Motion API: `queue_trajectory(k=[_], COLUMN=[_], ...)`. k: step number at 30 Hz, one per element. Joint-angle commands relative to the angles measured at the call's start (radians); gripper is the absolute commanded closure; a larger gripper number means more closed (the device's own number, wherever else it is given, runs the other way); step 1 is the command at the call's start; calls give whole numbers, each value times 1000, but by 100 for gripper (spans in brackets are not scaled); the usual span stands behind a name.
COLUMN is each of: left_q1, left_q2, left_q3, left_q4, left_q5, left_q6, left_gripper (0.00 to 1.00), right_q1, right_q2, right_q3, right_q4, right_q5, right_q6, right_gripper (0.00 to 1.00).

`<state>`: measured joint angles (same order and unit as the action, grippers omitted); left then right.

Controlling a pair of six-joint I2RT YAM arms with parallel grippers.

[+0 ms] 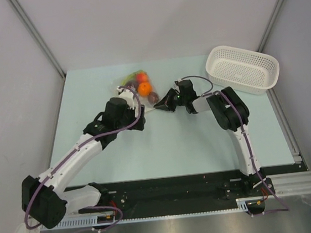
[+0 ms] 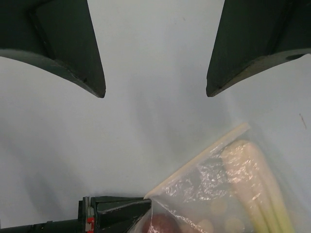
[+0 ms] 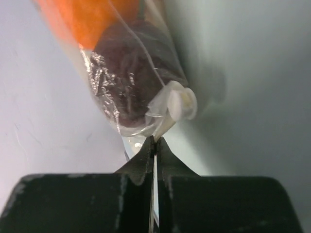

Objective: Open the zip-top bag and remove the fake food

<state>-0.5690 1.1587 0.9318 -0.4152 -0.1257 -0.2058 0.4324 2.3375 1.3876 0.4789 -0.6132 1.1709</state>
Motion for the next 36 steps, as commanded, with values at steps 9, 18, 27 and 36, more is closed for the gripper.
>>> queue_trajectory(k=[9,18,27,36], left_q1=[-166,-253,-258,-255], left_q2=[128,219,274,253], left_q3=[50,91,94,228], left_q4=[67,107,136,9], left_q5=[-74,-152,-133,-77], left_q6=[74,226,212,296], left_gripper=[21,16,22,100], right_q1=[60,57,69,-32], right_q2=[-420,-521,-632,-725], right_q3=[-168,-170,-170,-171], right_q4=[-472,-680,-659,-769], right_q5=[-128,-180,-178,-172], right_q6=[-310,-168,25,-322], right_gripper=[100,100,100,32])
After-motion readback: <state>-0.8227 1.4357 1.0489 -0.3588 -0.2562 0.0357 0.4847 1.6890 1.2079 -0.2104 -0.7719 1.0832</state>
